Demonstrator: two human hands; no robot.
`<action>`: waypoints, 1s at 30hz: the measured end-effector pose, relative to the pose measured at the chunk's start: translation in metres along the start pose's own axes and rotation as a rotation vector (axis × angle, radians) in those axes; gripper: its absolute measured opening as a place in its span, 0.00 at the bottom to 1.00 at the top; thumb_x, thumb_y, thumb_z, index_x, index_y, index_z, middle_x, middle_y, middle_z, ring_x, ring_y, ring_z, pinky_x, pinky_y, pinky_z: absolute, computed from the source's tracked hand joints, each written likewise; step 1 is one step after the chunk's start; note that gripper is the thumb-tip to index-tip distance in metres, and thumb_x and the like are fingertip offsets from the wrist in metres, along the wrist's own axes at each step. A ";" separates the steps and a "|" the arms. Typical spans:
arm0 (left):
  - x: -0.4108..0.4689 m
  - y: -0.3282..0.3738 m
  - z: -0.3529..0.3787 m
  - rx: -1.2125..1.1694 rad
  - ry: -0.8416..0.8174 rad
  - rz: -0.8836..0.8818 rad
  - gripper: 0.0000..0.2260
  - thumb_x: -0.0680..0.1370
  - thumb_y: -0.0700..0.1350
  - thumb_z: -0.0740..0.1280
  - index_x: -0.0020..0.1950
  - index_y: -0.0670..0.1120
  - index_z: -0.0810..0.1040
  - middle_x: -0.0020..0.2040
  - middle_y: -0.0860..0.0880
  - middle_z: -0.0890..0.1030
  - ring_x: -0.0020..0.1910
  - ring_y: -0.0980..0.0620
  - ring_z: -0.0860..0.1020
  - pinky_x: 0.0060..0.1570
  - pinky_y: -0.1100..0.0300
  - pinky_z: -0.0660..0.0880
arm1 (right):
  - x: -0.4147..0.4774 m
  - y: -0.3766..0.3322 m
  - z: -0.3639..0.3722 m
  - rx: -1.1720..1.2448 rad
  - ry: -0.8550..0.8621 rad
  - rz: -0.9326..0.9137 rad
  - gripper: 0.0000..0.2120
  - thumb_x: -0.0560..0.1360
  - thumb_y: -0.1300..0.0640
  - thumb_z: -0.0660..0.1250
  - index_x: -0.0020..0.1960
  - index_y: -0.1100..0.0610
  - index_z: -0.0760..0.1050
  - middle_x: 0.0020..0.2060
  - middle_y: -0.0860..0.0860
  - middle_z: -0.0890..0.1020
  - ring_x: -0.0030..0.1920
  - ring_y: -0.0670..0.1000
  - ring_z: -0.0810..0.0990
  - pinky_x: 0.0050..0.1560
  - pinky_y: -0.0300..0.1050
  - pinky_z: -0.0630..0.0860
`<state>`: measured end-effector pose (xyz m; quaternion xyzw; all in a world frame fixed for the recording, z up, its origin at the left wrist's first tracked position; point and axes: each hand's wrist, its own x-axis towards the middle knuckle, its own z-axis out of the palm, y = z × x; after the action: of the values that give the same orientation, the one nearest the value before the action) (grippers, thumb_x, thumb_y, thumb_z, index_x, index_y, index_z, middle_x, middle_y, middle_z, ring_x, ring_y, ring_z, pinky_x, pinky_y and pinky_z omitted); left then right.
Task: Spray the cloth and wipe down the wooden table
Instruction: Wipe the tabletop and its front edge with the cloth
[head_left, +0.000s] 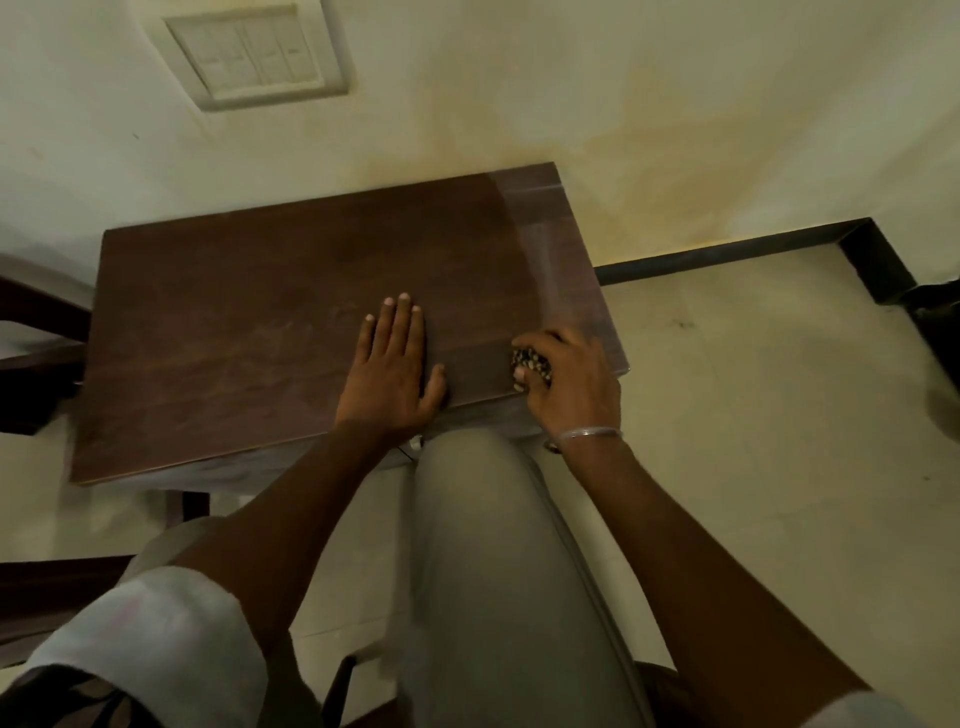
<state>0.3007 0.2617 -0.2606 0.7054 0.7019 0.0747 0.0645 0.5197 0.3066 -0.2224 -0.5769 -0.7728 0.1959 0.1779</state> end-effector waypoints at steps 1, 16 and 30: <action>0.002 0.010 0.002 -0.010 -0.003 0.035 0.36 0.81 0.60 0.48 0.82 0.38 0.53 0.83 0.39 0.51 0.82 0.42 0.48 0.81 0.44 0.45 | -0.003 0.002 -0.002 -0.015 -0.001 -0.005 0.18 0.69 0.60 0.74 0.56 0.46 0.79 0.57 0.48 0.77 0.56 0.55 0.74 0.45 0.44 0.75; 0.031 0.036 0.008 -0.007 0.017 0.258 0.35 0.81 0.63 0.53 0.82 0.43 0.57 0.83 0.45 0.56 0.82 0.49 0.52 0.81 0.47 0.49 | 0.015 0.017 -0.017 -0.100 0.044 0.086 0.17 0.71 0.58 0.71 0.57 0.43 0.77 0.59 0.46 0.75 0.52 0.53 0.72 0.40 0.41 0.68; 0.032 0.036 0.010 -0.011 0.081 0.156 0.36 0.80 0.62 0.57 0.82 0.42 0.58 0.82 0.45 0.58 0.82 0.48 0.54 0.80 0.42 0.50 | 0.071 0.007 -0.013 -0.120 0.017 0.090 0.19 0.71 0.60 0.70 0.58 0.44 0.78 0.61 0.48 0.75 0.55 0.55 0.72 0.43 0.42 0.68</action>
<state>0.3377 0.2932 -0.2628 0.7540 0.6464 0.1117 0.0338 0.5128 0.3782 -0.2112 -0.6222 -0.7550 0.1521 0.1404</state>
